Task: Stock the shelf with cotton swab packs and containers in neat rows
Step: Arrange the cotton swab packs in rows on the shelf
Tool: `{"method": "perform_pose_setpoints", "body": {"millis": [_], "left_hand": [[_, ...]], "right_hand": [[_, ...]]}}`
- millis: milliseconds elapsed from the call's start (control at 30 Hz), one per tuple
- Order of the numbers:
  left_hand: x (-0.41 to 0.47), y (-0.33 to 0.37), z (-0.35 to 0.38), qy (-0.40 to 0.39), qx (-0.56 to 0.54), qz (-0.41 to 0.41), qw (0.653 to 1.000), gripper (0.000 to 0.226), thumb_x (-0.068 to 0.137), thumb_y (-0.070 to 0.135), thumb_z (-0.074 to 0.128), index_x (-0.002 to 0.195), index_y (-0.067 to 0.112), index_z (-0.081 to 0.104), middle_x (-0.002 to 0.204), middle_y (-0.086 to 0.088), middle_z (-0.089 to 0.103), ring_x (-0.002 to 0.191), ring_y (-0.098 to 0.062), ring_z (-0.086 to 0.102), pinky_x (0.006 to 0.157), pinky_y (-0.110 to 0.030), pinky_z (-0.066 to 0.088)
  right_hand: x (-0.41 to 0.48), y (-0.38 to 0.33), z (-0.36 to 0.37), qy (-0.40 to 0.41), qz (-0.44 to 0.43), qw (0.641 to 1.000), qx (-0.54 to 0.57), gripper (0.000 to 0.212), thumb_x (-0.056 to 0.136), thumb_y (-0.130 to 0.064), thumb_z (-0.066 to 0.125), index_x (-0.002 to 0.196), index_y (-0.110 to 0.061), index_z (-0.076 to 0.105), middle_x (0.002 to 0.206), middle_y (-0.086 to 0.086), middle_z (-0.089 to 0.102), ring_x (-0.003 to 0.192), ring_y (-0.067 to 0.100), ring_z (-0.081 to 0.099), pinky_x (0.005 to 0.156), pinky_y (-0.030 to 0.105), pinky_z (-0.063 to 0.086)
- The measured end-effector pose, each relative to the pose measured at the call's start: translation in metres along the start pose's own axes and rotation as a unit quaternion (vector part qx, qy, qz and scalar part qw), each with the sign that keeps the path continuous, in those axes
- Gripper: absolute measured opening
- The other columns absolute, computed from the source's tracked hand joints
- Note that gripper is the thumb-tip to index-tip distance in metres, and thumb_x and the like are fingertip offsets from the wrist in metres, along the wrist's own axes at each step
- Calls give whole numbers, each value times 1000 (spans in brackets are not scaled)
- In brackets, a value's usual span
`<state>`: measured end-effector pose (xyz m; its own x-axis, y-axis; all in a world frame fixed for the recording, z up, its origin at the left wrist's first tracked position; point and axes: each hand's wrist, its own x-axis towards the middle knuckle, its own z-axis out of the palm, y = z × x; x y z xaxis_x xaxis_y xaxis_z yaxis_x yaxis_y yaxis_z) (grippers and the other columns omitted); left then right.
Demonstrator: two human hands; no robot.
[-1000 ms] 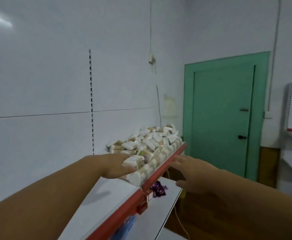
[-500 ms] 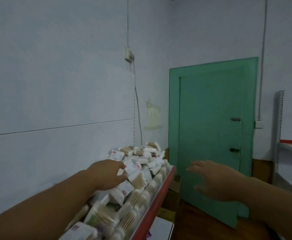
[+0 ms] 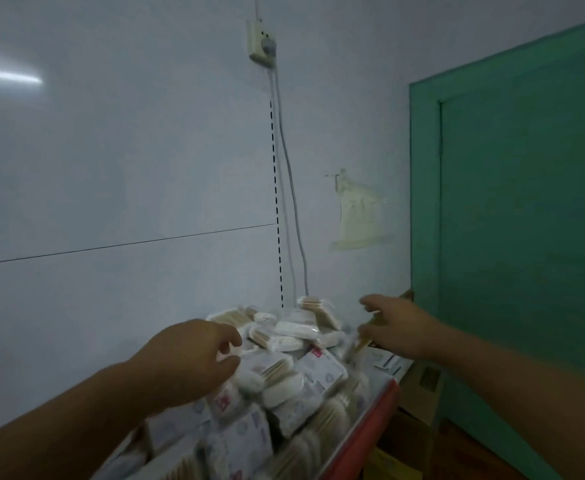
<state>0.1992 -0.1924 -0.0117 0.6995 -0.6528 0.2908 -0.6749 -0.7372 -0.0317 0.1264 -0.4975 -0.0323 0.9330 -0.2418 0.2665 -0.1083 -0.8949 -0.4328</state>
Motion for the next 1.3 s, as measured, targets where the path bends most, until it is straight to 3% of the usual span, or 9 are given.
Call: {"method": "perform_pose_setpoints", "body": {"millis": [333,467,567,667,767,900,1000,1167,1300], "left_hand": [[51,0,4,-53,-52,-58,996,10,89,46,57,96,43,62,71,20,62,64,8,57,59,-8,39],[76,-6,-1,-19,-214,-99,972,14,90,32,61,79,33,69,64,7,70,58,-4,64,55,-18,50],[100,-3,-3,53,-385,-166,906,26,92,32,59,84,13,73,66,-5,73,54,-14,68,47,-23,51],[119,10,-4,-34,-612,-226,757,55,79,58,57,105,10,67,92,-10,75,78,-24,73,59,-32,58],[127,11,3,5,-713,-202,672,37,89,34,59,114,6,63,96,-16,74,81,-29,73,59,-37,59],[122,-21,3,55,-689,-260,674,20,93,2,50,108,7,61,84,-17,74,67,-28,73,48,-34,57],[113,-43,6,24,-663,-292,689,20,94,9,51,111,6,60,90,-19,74,72,-30,73,52,-36,59],[110,-49,16,16,-650,-307,695,23,92,22,58,110,8,64,86,-16,75,68,-26,72,51,-31,56],[109,-30,10,-29,-724,-200,660,45,68,38,72,104,11,73,103,-15,73,89,-27,72,64,-35,59]], "right_hand": [[94,9,46,-14,-101,993,62,33,92,-48,50,103,-20,63,99,-2,67,91,15,62,82,33,52],[96,17,45,36,-105,989,96,28,91,-46,53,93,-22,68,86,-6,68,80,13,63,75,30,52],[97,2,35,158,-129,965,164,25,89,-47,54,94,-27,69,83,-11,69,76,1,62,71,26,53],[96,-39,32,209,-254,931,158,28,87,-42,63,110,-28,68,99,-13,68,86,-1,60,76,22,52],[97,-65,41,213,-385,897,50,43,80,-39,67,118,-17,67,116,-1,67,102,11,60,89,20,46],[105,-45,38,-49,-272,960,-38,87,79,-68,57,149,-29,23,155,-9,27,139,4,23,109,14,15],[109,-28,40,-177,-163,964,-111,97,70,-72,63,149,-35,21,152,-11,31,133,10,35,104,23,29],[111,-36,37,-67,-235,969,26,77,65,-64,71,130,-41,39,123,-18,53,107,3,56,88,21,51],[118,-72,39,67,-338,928,143,64,56,-67,69,102,-36,38,107,-13,57,93,7,61,69,23,56]]}}
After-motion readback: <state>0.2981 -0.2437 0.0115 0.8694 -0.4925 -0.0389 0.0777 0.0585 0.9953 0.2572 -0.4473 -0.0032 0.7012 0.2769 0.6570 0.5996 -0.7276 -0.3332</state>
